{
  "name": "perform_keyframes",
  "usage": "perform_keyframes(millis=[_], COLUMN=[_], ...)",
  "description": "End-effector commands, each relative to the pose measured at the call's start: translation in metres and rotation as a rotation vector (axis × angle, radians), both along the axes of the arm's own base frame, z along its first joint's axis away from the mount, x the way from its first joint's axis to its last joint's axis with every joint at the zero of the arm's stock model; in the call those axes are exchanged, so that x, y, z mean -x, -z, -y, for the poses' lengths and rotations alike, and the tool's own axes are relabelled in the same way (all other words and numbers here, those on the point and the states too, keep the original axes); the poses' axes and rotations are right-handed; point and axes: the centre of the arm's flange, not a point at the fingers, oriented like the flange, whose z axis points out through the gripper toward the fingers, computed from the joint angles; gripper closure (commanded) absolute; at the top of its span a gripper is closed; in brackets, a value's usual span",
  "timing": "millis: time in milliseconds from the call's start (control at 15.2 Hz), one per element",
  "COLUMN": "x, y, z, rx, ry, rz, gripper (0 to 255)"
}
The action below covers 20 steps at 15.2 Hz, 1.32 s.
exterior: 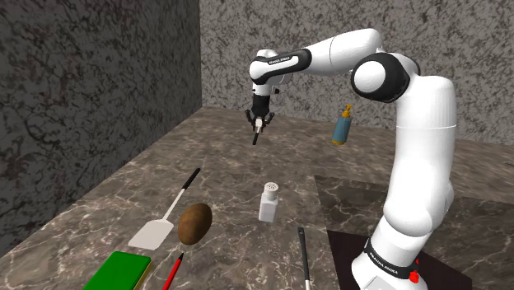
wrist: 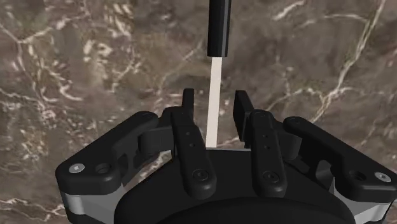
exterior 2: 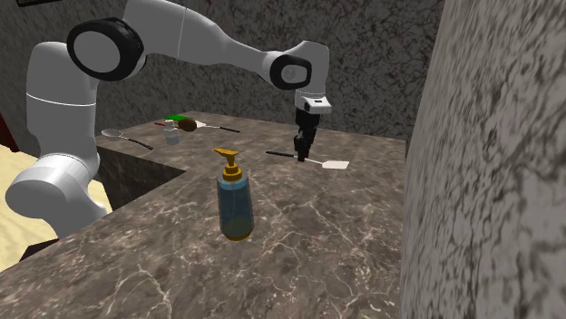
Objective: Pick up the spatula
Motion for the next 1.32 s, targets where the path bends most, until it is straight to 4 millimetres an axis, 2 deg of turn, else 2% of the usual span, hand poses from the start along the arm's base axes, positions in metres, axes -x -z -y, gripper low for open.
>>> perform_keyframes(millis=[0,462,1254], x=[0.0,0.0,0.0], y=[0.0,0.001,-0.063], z=[0.0,0.0,0.0], rx=[0.0,0.0,0.0], ry=[0.0,0.0,0.0], rz=[0.0,0.0,0.0], gripper=[255,255,255])
